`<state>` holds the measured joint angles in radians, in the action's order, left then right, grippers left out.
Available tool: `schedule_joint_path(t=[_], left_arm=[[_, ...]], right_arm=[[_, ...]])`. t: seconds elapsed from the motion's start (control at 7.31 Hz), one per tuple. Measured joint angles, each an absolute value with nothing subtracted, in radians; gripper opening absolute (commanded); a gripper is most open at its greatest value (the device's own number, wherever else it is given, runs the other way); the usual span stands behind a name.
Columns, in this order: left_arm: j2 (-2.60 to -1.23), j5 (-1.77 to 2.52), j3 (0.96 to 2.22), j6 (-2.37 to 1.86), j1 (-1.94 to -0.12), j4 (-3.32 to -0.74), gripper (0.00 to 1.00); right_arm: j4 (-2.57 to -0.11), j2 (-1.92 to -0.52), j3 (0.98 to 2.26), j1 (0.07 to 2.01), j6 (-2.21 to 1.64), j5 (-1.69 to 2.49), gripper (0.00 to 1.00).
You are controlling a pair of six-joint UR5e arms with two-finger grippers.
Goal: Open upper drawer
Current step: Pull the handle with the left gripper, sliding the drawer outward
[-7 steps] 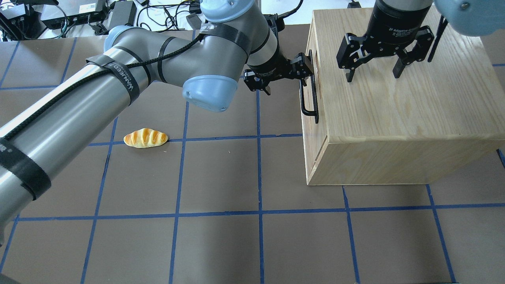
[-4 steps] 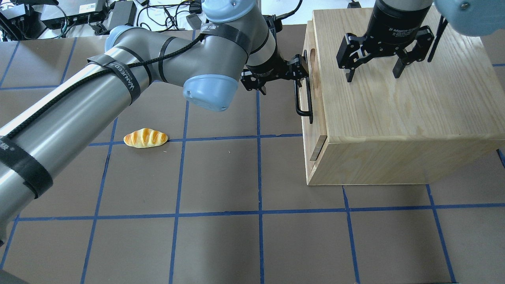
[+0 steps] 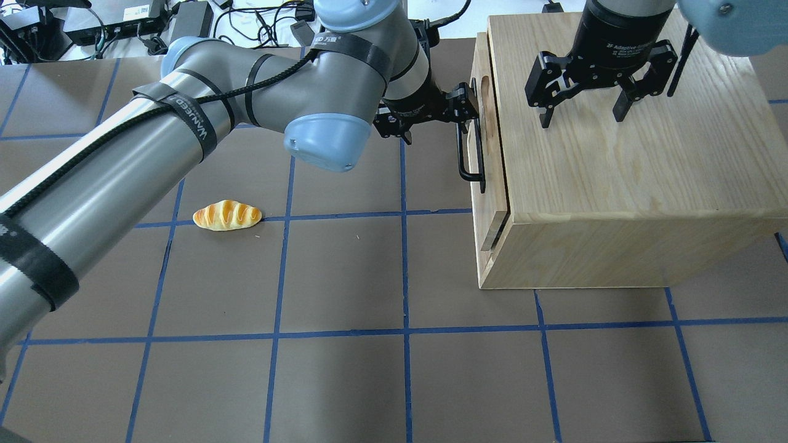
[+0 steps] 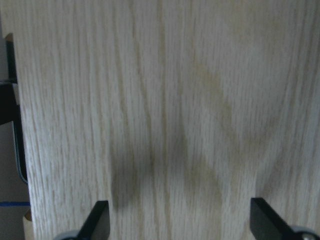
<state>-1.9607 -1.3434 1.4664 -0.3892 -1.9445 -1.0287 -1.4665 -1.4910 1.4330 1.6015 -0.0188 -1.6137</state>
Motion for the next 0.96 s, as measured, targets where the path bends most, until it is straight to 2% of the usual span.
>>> schedule_joint_path(t=[0.96], left_arm=[[-1.922,-1.409,1.44,-0.312,-1.908,-1.149,1.0]], right_arm=[[-1.466,-1.491,1.433,1.601,-0.02,-1.614,1.0]])
